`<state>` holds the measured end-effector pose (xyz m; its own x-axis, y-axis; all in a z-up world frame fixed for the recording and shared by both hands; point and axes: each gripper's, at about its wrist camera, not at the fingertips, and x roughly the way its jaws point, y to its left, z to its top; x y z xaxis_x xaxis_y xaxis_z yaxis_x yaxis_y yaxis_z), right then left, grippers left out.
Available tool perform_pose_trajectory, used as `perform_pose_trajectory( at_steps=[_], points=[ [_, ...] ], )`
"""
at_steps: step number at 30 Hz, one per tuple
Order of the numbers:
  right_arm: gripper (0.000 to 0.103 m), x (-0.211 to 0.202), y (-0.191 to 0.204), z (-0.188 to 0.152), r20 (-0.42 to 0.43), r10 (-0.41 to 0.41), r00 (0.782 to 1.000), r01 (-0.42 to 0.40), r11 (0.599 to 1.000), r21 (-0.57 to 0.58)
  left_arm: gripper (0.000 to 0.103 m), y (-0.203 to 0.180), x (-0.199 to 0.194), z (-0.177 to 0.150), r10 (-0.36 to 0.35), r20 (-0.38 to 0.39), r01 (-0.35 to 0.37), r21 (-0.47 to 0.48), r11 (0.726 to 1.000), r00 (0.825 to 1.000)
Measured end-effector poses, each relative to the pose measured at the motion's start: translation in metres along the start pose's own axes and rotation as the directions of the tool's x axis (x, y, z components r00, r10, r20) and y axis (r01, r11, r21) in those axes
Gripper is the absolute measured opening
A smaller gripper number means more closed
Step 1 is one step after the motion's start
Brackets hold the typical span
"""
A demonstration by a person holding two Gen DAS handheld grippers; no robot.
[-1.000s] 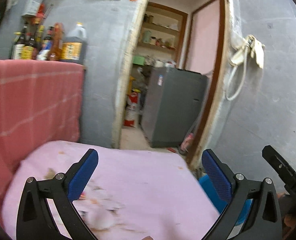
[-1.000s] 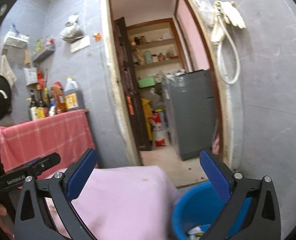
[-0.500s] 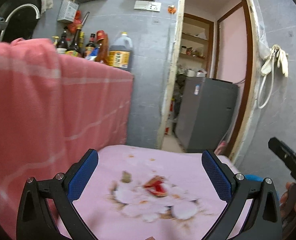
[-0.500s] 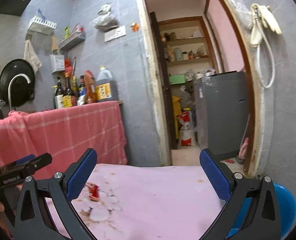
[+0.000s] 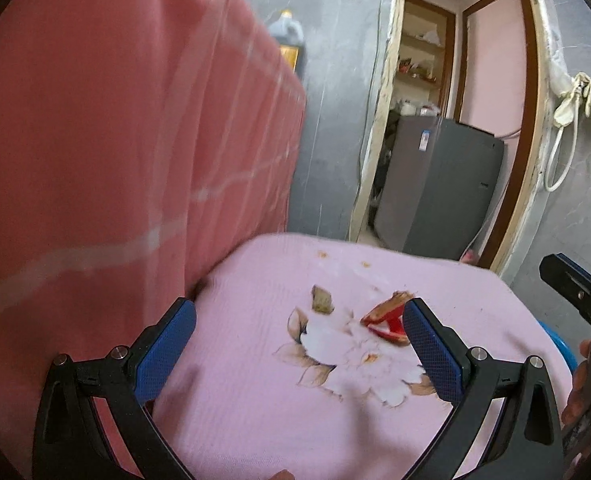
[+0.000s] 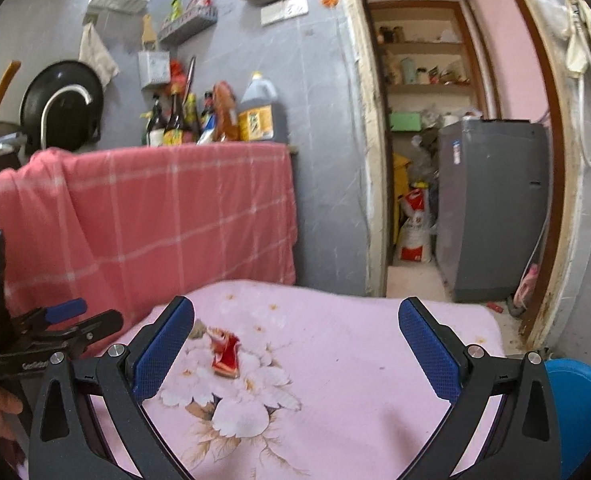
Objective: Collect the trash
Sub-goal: 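Move both tools back from the bucket toward the remaining scraps, then grasp the small brown scrap with the left tool while the right tool grasps the red packet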
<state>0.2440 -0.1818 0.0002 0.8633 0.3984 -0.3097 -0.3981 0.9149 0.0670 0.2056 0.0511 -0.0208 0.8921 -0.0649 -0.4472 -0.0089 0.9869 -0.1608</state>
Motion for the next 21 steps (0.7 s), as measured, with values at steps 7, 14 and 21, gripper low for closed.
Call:
perform_pose_trajectory(
  at_steps=[7, 14, 21],
  points=[
    [0.086, 0.033, 0.006, -0.009, -0.16, 0.036, 0.986, -0.04, 0.999, -0.02, 0.093, 0.005, 0.027, 0.003, 0.0, -0.091, 0.0, -0.008, 1.0, 0.996],
    [0.068, 0.072, 0.014, -0.026, -0.362, 0.111, 0.925, -0.125, 0.992, -0.014, 0.057, 0.01, 0.055, 0.006, -0.067, -0.222, 0.062, -0.026, 0.998, 0.973],
    [0.066, 0.1, 0.032, -0.034, -0.471, 0.163, 0.867, -0.202, 0.979, -0.032, 0.044, 0.013, 0.068, 0.01, -0.078, -0.271, 0.07, -0.038, 0.997, 0.959]
  ],
)
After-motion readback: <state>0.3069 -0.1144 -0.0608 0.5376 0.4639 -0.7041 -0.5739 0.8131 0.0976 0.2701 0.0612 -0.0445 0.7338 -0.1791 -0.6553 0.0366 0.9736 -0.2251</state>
